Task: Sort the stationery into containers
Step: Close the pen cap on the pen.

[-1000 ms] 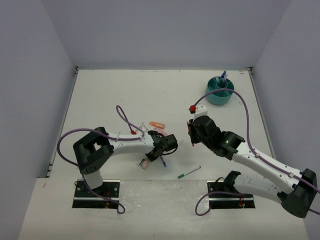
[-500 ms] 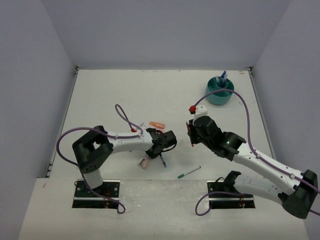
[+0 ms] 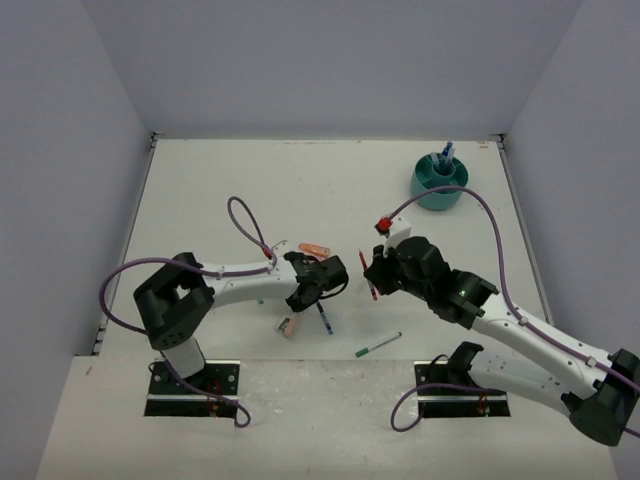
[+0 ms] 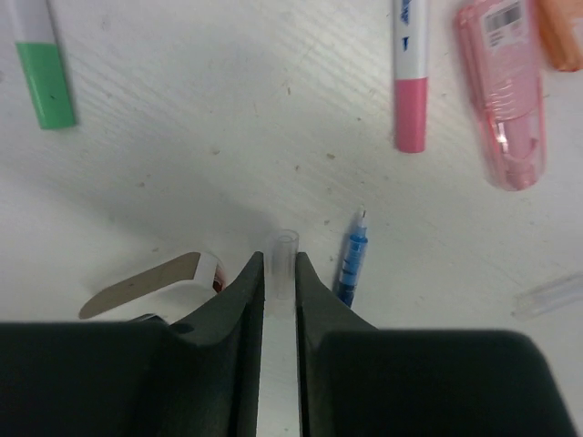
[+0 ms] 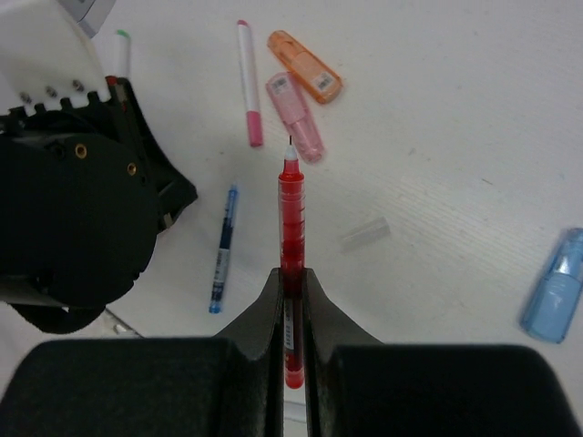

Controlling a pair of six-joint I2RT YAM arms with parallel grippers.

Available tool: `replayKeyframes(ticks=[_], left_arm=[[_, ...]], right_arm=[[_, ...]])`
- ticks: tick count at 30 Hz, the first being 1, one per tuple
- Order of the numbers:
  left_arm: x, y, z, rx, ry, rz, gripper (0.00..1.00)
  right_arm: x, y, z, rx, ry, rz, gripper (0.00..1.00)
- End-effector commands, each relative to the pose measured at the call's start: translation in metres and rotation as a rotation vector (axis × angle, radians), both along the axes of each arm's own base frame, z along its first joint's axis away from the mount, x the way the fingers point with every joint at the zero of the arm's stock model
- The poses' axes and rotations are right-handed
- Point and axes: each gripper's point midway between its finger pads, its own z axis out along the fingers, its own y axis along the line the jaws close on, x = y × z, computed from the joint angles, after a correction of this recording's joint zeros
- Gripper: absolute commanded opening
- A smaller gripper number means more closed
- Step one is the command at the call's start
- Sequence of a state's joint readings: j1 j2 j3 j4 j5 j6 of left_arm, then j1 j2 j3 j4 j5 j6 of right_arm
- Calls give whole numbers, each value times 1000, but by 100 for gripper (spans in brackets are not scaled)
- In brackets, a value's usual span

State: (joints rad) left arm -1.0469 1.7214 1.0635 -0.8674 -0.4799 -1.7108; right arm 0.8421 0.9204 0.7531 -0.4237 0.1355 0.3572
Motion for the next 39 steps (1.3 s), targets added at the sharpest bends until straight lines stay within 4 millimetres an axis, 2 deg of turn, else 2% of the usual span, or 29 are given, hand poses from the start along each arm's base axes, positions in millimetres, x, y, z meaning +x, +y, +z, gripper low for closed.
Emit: replayKeyframes(ticks=[1, 3, 6, 7, 8, 11, 12, 15, 19, 25, 39], left_arm=[[30, 15, 67, 25, -212, -59, 0], [39, 19, 88, 13, -296, -67, 0], [54, 11, 139, -54, -464, -195, 0], [56, 11, 149, -21, -493, -281, 0], [62, 2, 164, -57, -550, -308, 0], [63, -2, 214, -109, -699, -433, 0], [64, -5, 215, -99, -715, -464, 0], [56, -5, 256, -147, -876, -595, 0], [51, -2, 287, -204, -992, -625, 0], [46, 5, 302, -217, -1027, -630, 0], [40, -8, 304, -284, -1047, -680, 0]], right_arm=[[-17, 36, 30, 240, -75, 188, 0], [-28, 46, 39, 344, -98, 250, 0], [-43, 60, 55, 517, -133, 335, 0], [-47, 65, 58, 543, -131, 362, 0], [-54, 69, 57, 572, -102, 401, 0], [-61, 87, 74, 673, -95, 481, 0], [-59, 89, 68, 662, -78, 477, 0], [-63, 105, 80, 741, -64, 517, 0], [-55, 115, 89, 780, -71, 497, 0], [-49, 128, 95, 783, -62, 500, 0], [-25, 128, 99, 730, -122, 404, 0]])
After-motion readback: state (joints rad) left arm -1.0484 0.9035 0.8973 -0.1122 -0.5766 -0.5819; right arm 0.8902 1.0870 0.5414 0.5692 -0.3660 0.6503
